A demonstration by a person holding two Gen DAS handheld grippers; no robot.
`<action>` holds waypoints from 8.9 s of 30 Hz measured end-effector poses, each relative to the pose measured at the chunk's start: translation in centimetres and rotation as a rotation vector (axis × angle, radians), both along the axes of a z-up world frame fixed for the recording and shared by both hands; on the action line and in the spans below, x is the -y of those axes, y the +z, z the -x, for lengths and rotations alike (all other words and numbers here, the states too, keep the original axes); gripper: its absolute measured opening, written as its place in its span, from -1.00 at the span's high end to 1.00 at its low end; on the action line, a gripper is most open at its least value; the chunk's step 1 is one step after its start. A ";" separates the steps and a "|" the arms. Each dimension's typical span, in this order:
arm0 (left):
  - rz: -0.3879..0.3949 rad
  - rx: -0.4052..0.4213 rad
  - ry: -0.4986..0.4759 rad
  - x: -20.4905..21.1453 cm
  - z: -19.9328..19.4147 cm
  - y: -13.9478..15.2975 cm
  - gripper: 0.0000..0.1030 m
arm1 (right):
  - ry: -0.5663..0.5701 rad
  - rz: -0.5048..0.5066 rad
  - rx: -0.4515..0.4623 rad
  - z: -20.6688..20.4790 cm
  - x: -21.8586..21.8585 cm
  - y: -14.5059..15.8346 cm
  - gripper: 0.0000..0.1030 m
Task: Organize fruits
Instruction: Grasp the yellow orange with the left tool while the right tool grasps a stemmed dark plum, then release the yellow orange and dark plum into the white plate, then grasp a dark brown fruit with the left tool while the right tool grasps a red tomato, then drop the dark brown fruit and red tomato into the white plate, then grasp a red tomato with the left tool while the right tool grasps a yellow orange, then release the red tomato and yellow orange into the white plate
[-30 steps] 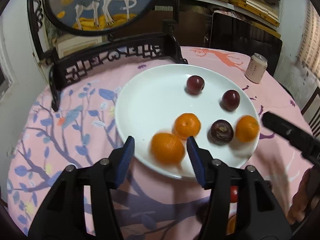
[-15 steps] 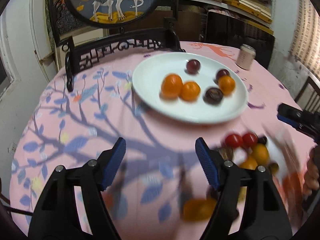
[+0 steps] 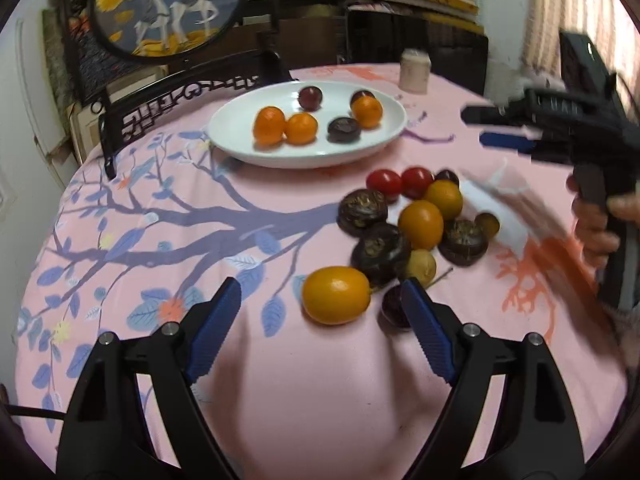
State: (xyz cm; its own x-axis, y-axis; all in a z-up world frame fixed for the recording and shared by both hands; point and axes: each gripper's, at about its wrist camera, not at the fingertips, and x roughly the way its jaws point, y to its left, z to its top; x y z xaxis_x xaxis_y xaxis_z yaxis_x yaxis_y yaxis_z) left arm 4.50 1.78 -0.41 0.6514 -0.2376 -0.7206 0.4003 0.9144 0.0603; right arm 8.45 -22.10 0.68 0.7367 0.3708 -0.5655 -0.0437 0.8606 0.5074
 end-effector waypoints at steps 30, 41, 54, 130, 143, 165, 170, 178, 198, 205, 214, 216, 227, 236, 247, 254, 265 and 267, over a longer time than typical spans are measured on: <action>-0.044 -0.088 0.076 -0.7 -2.2 -1.8 0.19 | 0.083 -0.030 -0.141 -1.4 -1.4 -3.0 0.10; -0.071 -0.077 0.074 -0.4 -2.1 -2.0 0.17 | 0.090 -0.082 -0.169 -2.1 -1.6 -4.4 0.39; -0.055 -0.047 0.104 -0.2 -4.1 -0.4 0.20 | 0.030 -0.101 -0.073 -1.3 -0.1 -2.0 0.40; -0.160 -0.035 0.151 2.3 -9.8 -1.4 -0.81 | 0.138 0.027 -0.134 -3.9 -4.3 -3.1 -0.07; -0.039 -0.097 0.103 2.3 -9.8 -1.2 0.21 | 0.143 -0.023 -0.169 -4.4 -4.2 -4.2 0.41; 0.026 0.046 0.284 1.4 -15.2 2.7 -0.42 | 0.036 0.004 0.035 -8.8 -4.1 -0.1 -0.18; 0.031 0.028 0.287 0.4 -14.1 2.5 -0.42 | 0.025 -0.013 0.051 -7.3 -3.3 0.5 -0.18; -0.013 0.016 0.199 1.6 -9.9 1.7 -0.47 | 0.036 -0.078 -0.022 -3.6 -1.9 -0.5 -0.18; 0.090 -0.222 0.048 6.8 -11.2 -0.6 -0.55 | 0.013 -0.100 -0.047 -2.1 -1.0 -0.2 -0.26; 0.092 -0.282 0.055 7.7 -12.3 -1.8 -0.29 | 0.003 -0.097 -0.045 -2.1 -0.9 -0.1 -0.31; 0.129 -0.286 0.010 7.3 -11.5 -1.4 0.36 | 0.008 -0.097 -0.068 -2.2 -0.9 -0.4 -0.31; 0.098 -0.232 0.040 5.9 -10.7 -0.8 0.36 | 0.040 -0.107 -0.095 -2.3 -1.1 -0.7 -0.31; 0.159 -0.174 0.260 -2.4 -10.7 0.8 0.36 | 0.214 -0.024 -0.212 -1.5 -4.7 -3.0 -0.08; 0.059 -0.168 0.232 -0.6 -10.3 -0.6 0.36 | 0.222 0.002 -0.194 -1.4 -5.4 -3.4 0.30; -0.010 -0.167 0.222 0.4 -10.3 -1.7 0.36 | 0.235 0.028 -0.191 -1.8 -5.6 -3.9 0.27; -0.002 -0.094 0.234 0.4 -9.8 -0.1 0.36 | 0.160 0.110 -0.096 -0.9 -5.4 -2.0 0.29; 0.050 -0.019 0.309 1.9 -16.0 4.0 0.36 | 0.047 0.204 0.029 -7.7 -6.4 2.2 0.28; 0.054 -0.044 0.317 1.8 -17.2 3.1 0.35 | 0.048 0.235 0.025 -9.3 -7.1 1.9 0.28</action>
State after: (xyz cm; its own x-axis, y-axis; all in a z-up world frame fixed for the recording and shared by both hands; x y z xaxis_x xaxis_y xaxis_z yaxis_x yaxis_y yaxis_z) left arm 21.71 0.00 2.67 0.6677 -0.0661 -0.7415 0.0957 0.9954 -0.0026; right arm 17.79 -15.02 2.57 0.7362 0.2662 -0.6223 -0.0971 0.9514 0.2921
